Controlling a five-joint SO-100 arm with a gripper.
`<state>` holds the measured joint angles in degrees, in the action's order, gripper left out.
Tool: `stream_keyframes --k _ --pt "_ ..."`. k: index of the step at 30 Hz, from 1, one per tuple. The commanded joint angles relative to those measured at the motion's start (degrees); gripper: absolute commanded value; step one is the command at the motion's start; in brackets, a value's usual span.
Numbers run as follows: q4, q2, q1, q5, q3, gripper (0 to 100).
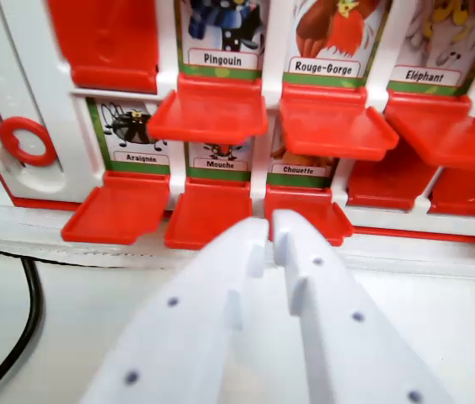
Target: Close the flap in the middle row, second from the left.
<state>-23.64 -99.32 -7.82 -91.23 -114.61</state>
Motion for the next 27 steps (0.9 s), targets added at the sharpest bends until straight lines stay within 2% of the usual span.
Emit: stream_keyframes --k 1,14,27 --pt "1.8 1.2 -0.5 0.3 8.3 0" --pt "3.1 9.1 -2.2 0.8 14.8 0" --pt "4.5 15.7 -2.3 0.5 22.8 0"
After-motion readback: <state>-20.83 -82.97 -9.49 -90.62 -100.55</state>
